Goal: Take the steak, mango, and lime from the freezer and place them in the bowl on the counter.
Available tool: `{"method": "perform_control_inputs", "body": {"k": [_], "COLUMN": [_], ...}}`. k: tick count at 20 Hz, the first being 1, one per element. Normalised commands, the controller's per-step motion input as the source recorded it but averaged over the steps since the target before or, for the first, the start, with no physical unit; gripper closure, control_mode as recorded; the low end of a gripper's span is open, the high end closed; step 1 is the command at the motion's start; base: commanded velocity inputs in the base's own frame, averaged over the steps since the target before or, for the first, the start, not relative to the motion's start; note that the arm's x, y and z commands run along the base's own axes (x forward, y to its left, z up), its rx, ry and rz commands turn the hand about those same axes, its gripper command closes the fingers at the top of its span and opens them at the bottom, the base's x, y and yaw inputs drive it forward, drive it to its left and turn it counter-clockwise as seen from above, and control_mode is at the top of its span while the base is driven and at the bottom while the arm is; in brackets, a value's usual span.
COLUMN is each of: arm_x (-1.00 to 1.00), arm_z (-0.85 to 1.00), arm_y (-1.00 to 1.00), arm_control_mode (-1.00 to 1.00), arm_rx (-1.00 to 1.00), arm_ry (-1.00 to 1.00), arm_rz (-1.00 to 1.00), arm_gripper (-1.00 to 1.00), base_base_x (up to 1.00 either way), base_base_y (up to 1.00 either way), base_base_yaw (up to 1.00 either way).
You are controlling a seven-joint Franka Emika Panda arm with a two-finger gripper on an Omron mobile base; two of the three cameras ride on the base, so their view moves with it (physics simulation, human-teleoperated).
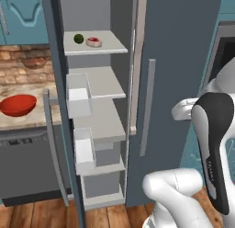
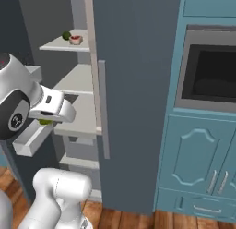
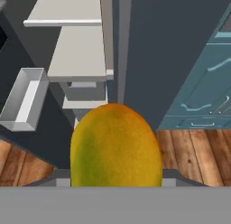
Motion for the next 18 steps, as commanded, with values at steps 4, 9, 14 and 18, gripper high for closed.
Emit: {"method": "perform_control_inputs", "body": {"k": [4, 9, 14, 18], "arm_x": [0.0, 0.0, 0.0, 0.0], "arm_z": [0.0, 0.0, 0.0, 0.0], "arm_y": [0.0, 0.0, 0.0, 0.0], "arm_control_mode": [1.0, 1.0, 1.0, 1.0], "arm_rx": [0.0, 0.0, 0.0, 0.0], "arm_ry": [0.0, 0.0, 0.0, 0.0], "arm_rz": [0.0, 0.0, 0.0, 0.0], "arm_gripper": [1.0, 1.0, 1.0, 1.0], "base_base_x": [-1.0, -0.62, -0.2, 0.14], "base_base_y": [-0.02, -0.27, -0.18, 0.67], "base_base_yaw": [0.1, 0.83, 1.0, 0.54]}}
